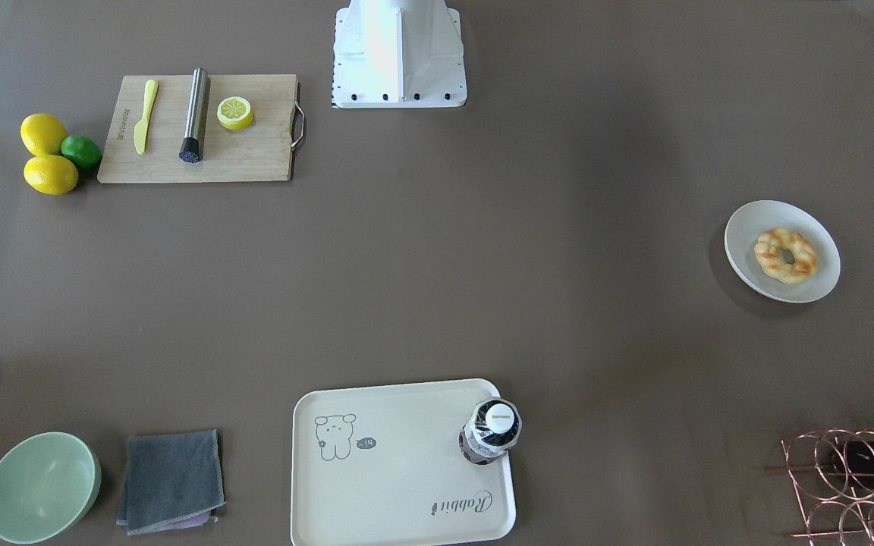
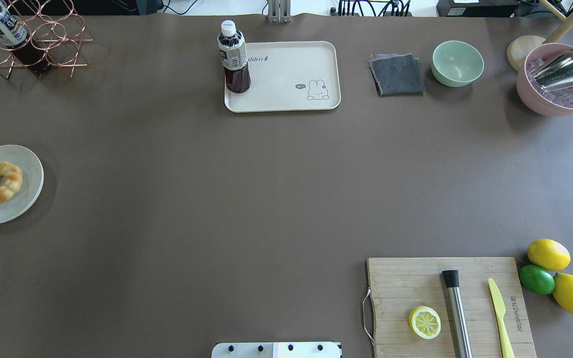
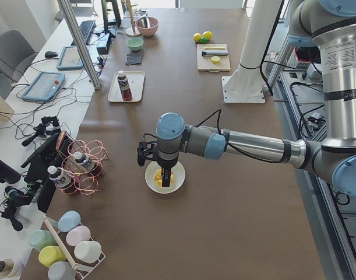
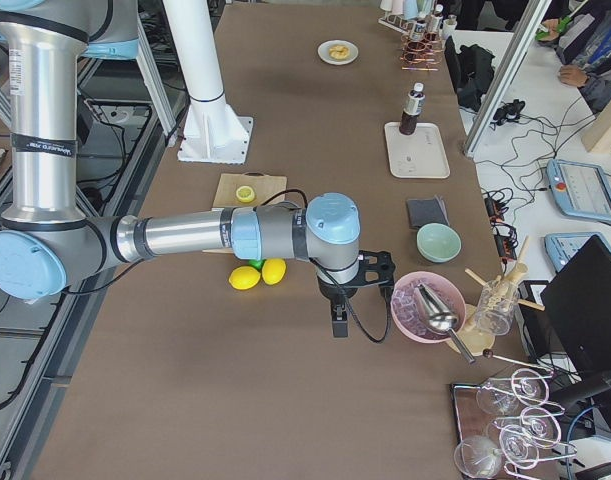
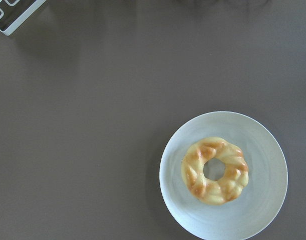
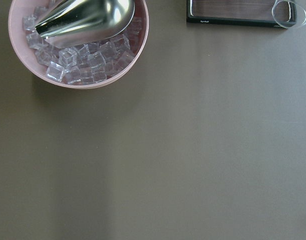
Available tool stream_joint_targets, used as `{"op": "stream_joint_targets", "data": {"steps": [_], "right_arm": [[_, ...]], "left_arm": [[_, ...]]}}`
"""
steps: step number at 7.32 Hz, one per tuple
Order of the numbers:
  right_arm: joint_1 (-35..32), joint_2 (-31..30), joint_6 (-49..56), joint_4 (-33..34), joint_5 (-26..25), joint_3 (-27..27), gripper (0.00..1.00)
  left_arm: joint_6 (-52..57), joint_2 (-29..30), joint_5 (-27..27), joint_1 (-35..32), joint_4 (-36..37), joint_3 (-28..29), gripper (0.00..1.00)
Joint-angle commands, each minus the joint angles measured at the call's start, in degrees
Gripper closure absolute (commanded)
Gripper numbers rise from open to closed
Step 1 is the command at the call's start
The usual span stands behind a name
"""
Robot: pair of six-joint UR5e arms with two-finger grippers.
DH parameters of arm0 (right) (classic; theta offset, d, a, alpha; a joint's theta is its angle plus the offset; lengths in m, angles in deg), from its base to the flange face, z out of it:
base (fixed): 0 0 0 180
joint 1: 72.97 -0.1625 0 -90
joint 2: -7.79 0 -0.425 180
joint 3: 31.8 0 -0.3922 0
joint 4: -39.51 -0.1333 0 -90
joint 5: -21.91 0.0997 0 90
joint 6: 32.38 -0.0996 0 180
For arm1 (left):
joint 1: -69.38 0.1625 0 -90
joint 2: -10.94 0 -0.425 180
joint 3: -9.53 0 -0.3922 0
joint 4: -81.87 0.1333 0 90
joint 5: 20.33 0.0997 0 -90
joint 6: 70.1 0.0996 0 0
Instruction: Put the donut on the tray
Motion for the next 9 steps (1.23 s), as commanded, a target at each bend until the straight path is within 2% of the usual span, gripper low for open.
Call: {"op": "stream_joint_targets", "data": {"steps": [1,9], "right_arm": [[0.2,0.2,-0.2,0.0,0.0,0.0,0.00],[1.7,0.3,-0.3,0.0,0.7,0.0,0.00]], "left_arm": [[-0.2,-0.4,0.1,0.0,0.0,-0.1,0.02],[0.4,-0.5,0.0,0.2,-1.8,-0.2,0.03]]}}
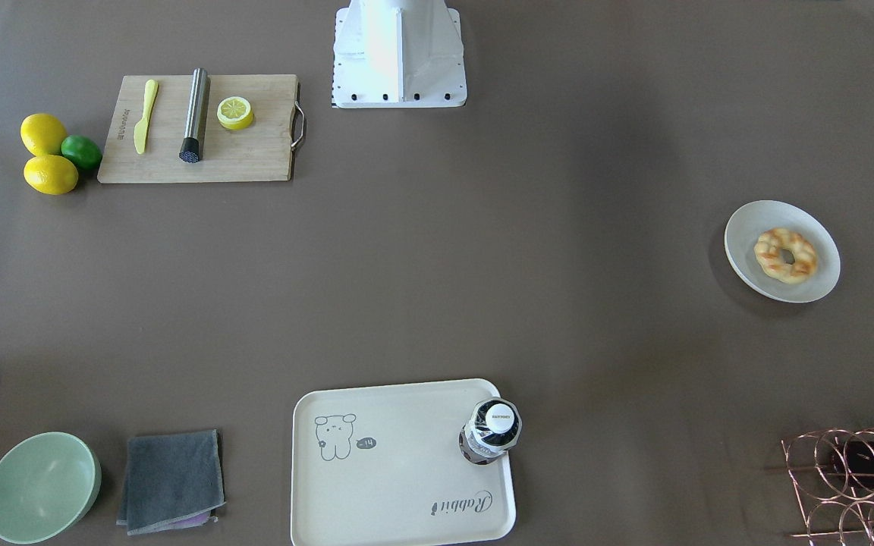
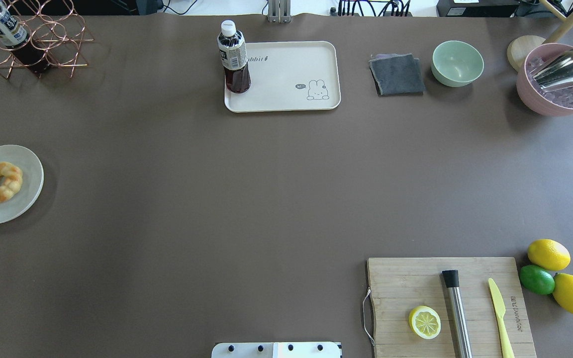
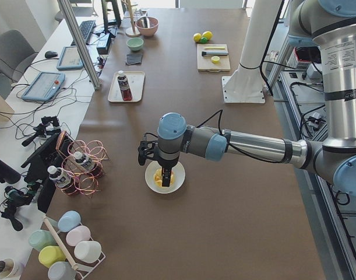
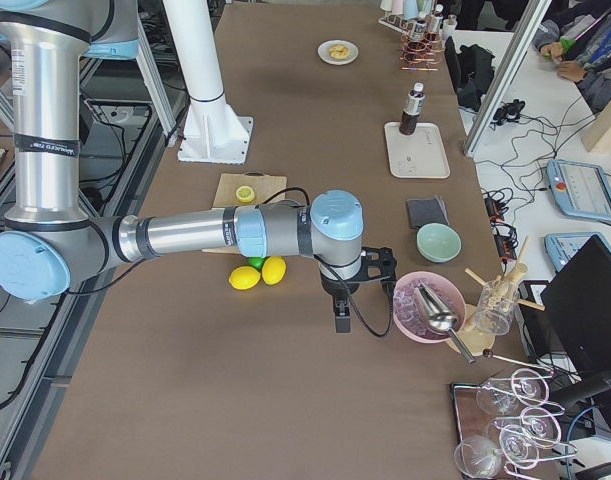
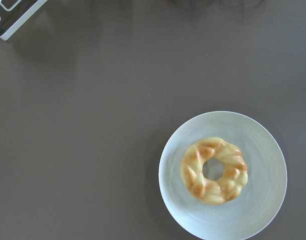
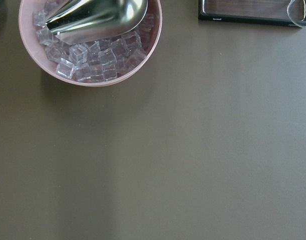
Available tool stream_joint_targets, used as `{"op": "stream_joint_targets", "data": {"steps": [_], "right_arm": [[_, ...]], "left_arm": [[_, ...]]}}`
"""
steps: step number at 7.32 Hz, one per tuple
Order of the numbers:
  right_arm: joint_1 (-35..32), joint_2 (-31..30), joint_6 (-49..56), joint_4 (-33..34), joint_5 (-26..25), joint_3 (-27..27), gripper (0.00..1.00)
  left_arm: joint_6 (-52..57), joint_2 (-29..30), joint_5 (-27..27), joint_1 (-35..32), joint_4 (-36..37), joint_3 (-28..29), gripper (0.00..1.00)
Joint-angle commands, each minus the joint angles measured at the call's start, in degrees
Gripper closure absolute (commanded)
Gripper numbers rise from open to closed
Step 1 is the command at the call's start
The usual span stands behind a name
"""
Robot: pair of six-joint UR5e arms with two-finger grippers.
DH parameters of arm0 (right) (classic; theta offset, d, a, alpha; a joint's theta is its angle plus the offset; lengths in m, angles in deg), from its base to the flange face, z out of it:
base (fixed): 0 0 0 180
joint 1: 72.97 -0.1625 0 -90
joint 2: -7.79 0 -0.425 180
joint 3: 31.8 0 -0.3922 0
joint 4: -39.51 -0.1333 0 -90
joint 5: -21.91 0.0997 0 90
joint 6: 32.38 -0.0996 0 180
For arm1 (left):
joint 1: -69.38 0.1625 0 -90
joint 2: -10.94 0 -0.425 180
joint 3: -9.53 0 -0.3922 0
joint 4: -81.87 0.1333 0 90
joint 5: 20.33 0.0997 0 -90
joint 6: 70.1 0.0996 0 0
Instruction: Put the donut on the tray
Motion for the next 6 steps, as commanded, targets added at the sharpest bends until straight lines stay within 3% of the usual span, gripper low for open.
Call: {"op": "stream_joint_targets", "data": {"steps": [1,4,6], "right_arm": [[0.4,-0.3,0.3,0.0,0.5,0.0,0.00],[3.8,0.4,-1.6,-0.1,3.0,-0.5,0.00],[7.3,0.9,-4.1,-0.4,4.1,-2.2,0.00]], "left_arm": [[0.1,0.2,0.0,0.1,-0.3,0.5,0.03],[-0.4,4.4,-0.1,4.2,-0.9,8.8,0.02],[-0.6,3.8,0.0,7.1,-10.7,14.4,0.02]]}}
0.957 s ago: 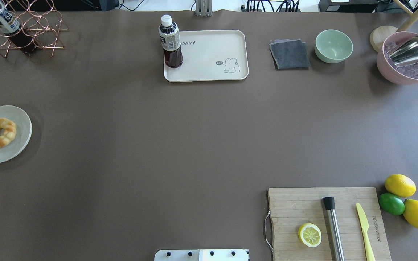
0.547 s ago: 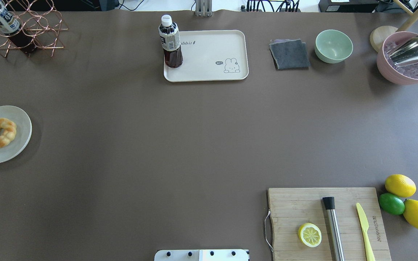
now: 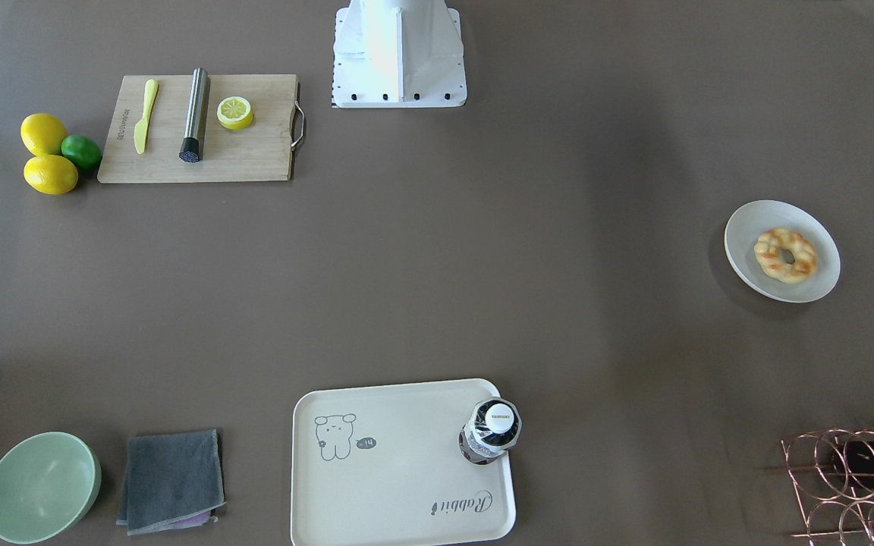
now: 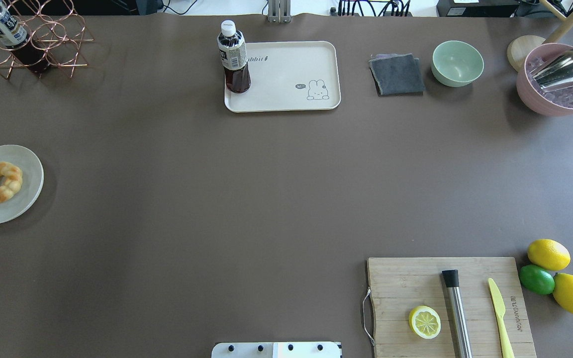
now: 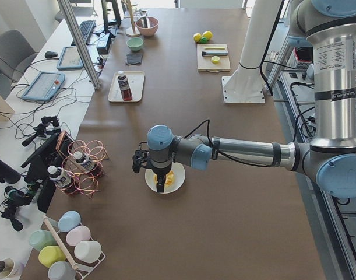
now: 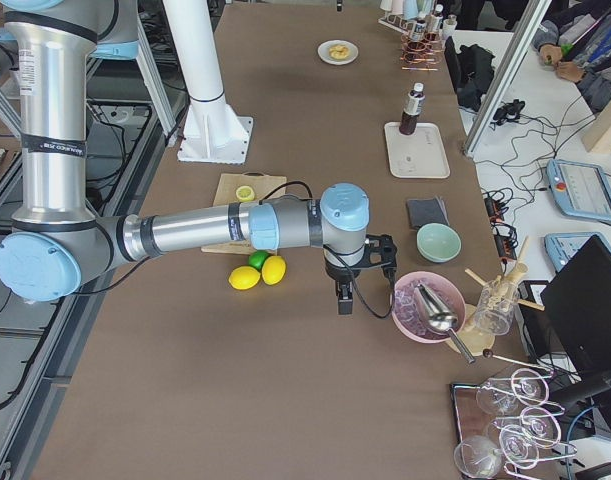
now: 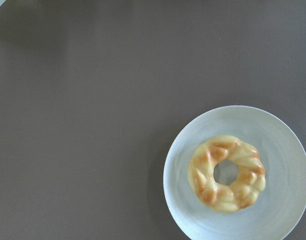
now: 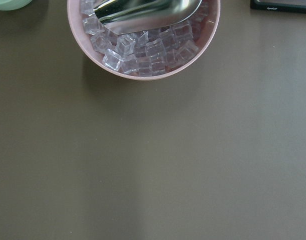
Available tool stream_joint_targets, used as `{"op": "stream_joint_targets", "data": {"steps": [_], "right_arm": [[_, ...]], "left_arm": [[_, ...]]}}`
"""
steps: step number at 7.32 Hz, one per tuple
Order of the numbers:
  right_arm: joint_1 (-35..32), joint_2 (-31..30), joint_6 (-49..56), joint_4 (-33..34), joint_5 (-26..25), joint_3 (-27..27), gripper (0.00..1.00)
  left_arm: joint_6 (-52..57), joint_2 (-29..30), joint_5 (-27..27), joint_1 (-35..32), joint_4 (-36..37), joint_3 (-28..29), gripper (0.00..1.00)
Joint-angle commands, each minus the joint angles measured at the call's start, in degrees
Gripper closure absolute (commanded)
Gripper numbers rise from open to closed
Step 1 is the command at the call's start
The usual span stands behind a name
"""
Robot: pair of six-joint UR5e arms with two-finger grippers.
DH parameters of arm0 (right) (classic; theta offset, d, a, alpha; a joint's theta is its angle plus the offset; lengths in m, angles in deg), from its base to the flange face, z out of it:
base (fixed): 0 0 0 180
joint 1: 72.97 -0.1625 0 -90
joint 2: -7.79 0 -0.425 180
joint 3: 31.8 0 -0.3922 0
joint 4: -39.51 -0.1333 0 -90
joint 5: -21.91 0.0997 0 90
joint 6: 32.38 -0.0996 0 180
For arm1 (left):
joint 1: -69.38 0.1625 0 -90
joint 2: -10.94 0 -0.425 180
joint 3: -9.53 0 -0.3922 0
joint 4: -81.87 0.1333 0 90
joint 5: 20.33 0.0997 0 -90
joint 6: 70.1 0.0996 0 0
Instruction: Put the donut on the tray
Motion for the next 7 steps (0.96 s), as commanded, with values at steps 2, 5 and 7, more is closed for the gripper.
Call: {"op": "stream_joint_targets", "data": {"steps": [2,5,7], "right_arm": [[3.8,0.1,-1.4,-0.4,0.6,-1.7,0.00],[4.0,-0.6,-1.3,-0.5,1.4,-1.9,0.00],[4.0,-0.7,-1.2,-0.5,1.5,-1.7,0.00]], "left_arm": [[-0.4,0.8,-0.4,2.8,-11.7,9.9,0.03],[-5.8,2.4,-0.1,7.7,-15.6,12.8,0.04],[-6.0,3.6,-0.1,7.7,-20.6,17.9,0.08]]}}
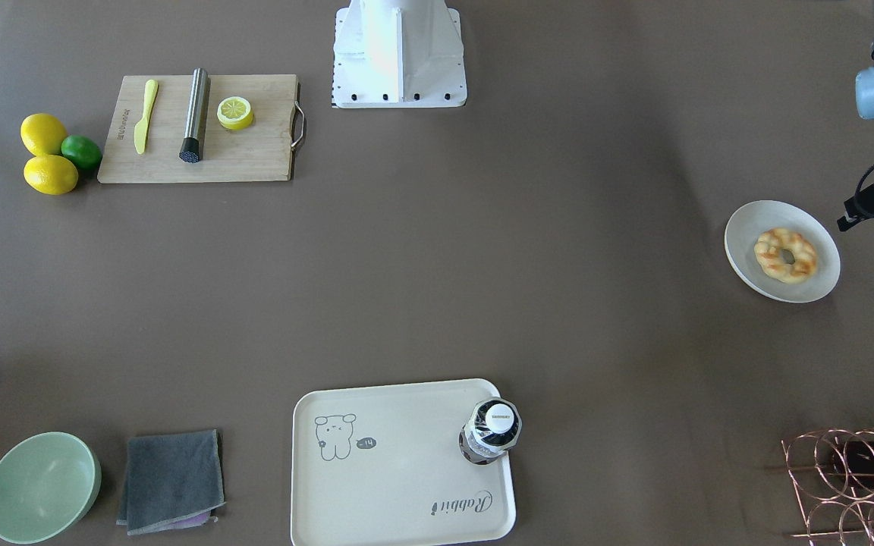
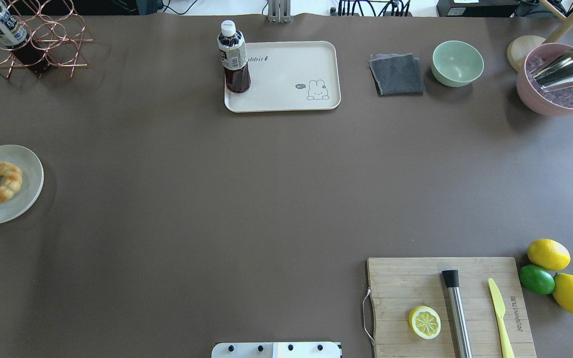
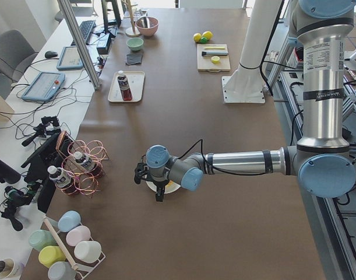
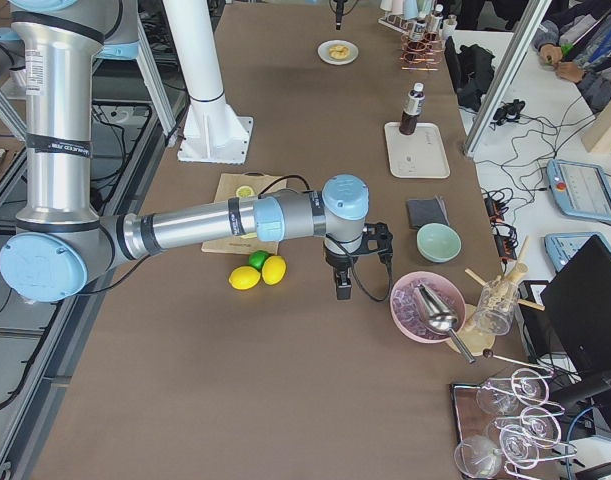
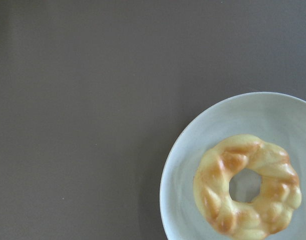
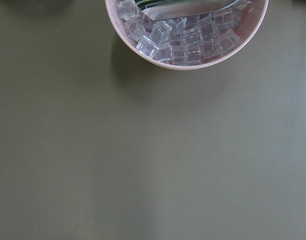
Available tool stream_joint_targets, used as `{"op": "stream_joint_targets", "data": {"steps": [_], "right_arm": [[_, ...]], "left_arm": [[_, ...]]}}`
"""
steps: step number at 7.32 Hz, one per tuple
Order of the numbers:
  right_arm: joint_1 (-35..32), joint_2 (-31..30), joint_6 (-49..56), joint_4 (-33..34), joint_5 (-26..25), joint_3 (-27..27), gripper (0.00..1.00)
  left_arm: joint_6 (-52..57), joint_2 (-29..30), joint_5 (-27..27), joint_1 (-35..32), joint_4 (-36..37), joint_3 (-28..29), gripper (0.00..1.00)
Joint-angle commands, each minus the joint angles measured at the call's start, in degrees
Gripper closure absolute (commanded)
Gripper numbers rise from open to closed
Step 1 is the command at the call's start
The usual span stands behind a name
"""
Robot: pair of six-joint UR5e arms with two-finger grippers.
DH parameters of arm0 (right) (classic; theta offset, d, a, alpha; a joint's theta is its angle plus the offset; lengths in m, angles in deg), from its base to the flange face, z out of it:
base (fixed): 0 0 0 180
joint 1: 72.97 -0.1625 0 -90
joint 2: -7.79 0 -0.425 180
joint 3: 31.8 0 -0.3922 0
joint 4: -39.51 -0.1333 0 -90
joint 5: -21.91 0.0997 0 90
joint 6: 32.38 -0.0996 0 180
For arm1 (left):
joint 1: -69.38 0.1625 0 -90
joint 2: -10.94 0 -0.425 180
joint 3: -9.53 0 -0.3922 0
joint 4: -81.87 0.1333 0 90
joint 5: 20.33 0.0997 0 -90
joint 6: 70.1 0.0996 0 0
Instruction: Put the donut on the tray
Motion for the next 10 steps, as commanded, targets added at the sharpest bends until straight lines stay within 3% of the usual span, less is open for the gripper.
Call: {"op": "stream_joint_targets", "data": {"steps": [1,4,6,9,10], "right_arm": [[0.0,0.0,0.1,0.0,0.2,0.0,0.00],[0.0,0.2,-1.4,0.1,-0.1,0.1,0.00],[0.0,0.9,-9.7,0.0,-0.5,0.0,0.00],[0.0,0.9,-9.3,0.0,-0.7,0.3,0.00],[0.0,0.9,-9.4,0.0,-0.7,0.3,0.00]], "left_arm": [[-0.3,2.0,0.0,0.4,-4.2,5.4,0.08],[-0.4,3.8,0.1,1.6,-5.3,8.5,0.09],[-0.4,3.9,0.1,3.3,-5.7,8.7,0.17],[-0.4,4.0,0.1,3.8,-8.2,10.9,0.23],[-0.4,4.0,0.1,3.9,-8.4,11.1,0.30]]}}
